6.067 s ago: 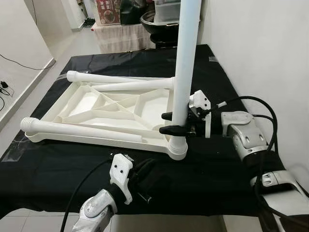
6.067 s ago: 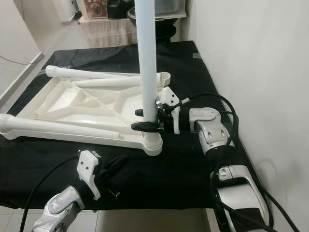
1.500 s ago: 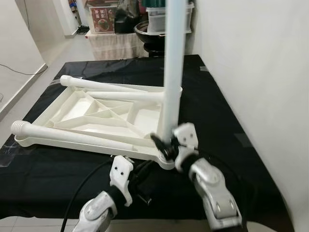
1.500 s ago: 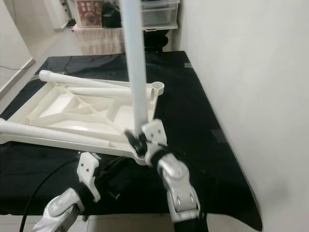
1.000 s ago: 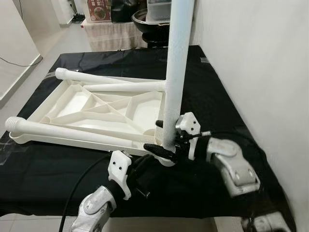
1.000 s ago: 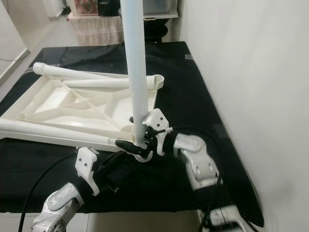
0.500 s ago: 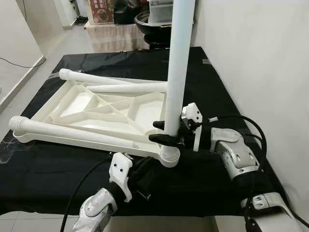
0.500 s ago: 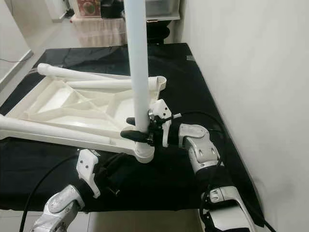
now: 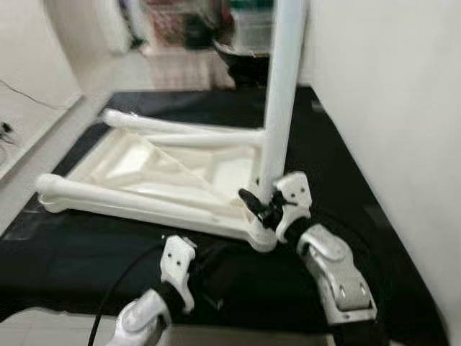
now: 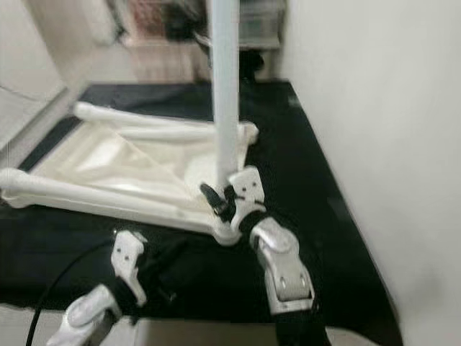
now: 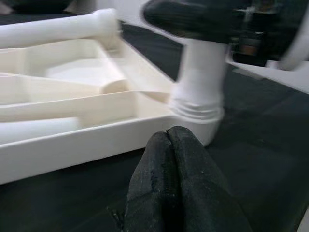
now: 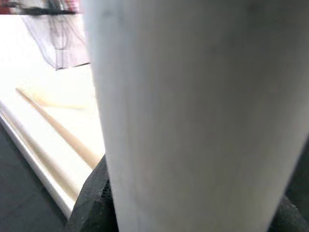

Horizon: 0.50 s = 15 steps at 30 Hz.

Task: Building children table

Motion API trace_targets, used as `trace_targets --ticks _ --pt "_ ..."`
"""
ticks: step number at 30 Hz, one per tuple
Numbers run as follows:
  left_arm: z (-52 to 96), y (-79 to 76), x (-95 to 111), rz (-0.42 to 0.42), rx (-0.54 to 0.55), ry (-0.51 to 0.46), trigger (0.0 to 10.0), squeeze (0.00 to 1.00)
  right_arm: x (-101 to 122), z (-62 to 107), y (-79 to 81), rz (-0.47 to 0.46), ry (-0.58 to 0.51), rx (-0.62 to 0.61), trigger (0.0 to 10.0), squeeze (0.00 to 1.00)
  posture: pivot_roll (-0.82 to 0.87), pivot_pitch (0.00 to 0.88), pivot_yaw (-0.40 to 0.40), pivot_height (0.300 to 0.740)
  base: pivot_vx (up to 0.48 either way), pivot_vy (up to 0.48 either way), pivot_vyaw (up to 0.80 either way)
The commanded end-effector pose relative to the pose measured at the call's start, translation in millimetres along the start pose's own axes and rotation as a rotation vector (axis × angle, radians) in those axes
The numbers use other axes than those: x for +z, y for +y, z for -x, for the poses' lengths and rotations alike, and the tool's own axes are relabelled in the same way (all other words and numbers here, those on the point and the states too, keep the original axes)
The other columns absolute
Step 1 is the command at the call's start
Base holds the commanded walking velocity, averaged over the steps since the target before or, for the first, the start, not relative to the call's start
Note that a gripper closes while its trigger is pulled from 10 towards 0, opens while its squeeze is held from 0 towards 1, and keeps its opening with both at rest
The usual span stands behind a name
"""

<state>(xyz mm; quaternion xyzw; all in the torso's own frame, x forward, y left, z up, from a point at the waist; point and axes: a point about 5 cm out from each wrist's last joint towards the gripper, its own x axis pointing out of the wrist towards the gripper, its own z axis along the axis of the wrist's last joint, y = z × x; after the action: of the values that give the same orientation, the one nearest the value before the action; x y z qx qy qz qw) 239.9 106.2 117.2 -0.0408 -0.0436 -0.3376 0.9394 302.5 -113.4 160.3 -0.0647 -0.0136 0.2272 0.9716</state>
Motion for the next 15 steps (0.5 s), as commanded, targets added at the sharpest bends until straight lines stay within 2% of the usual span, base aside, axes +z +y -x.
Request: trace_targets --ticks 1,3,4,5,8,11,12,13,14,15 --pt "-0.4 2.5 -1.7 -0.005 -0.017 0.024 10.0 0.00 -41.4 6.3 14.4 -0.069 0.217 0.050 3.8 0.00 -0.02 0.127 0.047 0.740 0.000 0.000 0.00" --pt "-1.0 2.6 -2.0 -0.006 -0.022 0.027 10.0 0.00 -41.1 2.8 13.8 -0.080 0.212 0.056 3.8 0.00 -0.02 0.127 0.047 0.740 0.000 0.000 0.00" --pt "-1.0 2.9 -2.0 -0.011 -0.016 0.027 10.0 0.00 -37.5 -2.1 11.0 -0.098 0.188 0.075 10.0 0.62 -0.02 0.125 0.048 0.740 0.000 0.000 0.00" --pt "-0.6 3.1 -2.1 -0.017 -0.007 0.026 10.0 0.00 -34.2 -5.6 10.4 -0.111 0.167 0.113 10.0 1.00 -0.01 0.122 0.045 0.740 0.000 0.000 0.00" --pt "0.0 3.5 -2.0 -0.022 0.006 0.024 10.0 0.00 -29.4 -8.9 11.4 -0.127 0.144 0.168 10.0 1.00 -0.01 0.120 0.044 0.740 0.000 0.000 0.00" --pt "5.5 2.6 -1.8 -0.056 0.043 0.036 10.0 0.00 -5.5 -17.8 4.6 -0.113 0.033 0.354 10.0 1.00 -0.01 0.118 0.044 0.740 0.000 0.000 0.00" --pt "5.5 2.6 -1.8 -0.056 0.043 0.036 10.0 0.00 -5.5 -17.8 4.6 -0.113 0.033 0.354 10.0 1.00 -0.01 0.118 0.044 0.740 0.000 0.000 0.00" --pt "7.4 1.2 -1.3 -0.067 0.044 0.038 10.0 0.00 -0.2 -17.8 1.9 -0.097 0.013 0.407 10.0 0.05 -0.01 0.115 0.044 0.740 0.000 0.000 0.00" --pt "9.3 -1.5 -0.1 -0.078 0.034 0.039 10.0 0.00 4.4 -16.7 -2.6 -0.070 -0.002 0.478 10.0 0.00 -0.01 0.113 0.044 0.740 0.000 0.000 0.00" --pt "10.6 -4.0 0.9 -0.083 0.022 0.041 10.0 0.00 7.8 -15.2 -6.4 -0.043 -0.001 0.513 10.0 0.00 -0.01 0.113 0.044 0.740 0.000 0.000 0.00"
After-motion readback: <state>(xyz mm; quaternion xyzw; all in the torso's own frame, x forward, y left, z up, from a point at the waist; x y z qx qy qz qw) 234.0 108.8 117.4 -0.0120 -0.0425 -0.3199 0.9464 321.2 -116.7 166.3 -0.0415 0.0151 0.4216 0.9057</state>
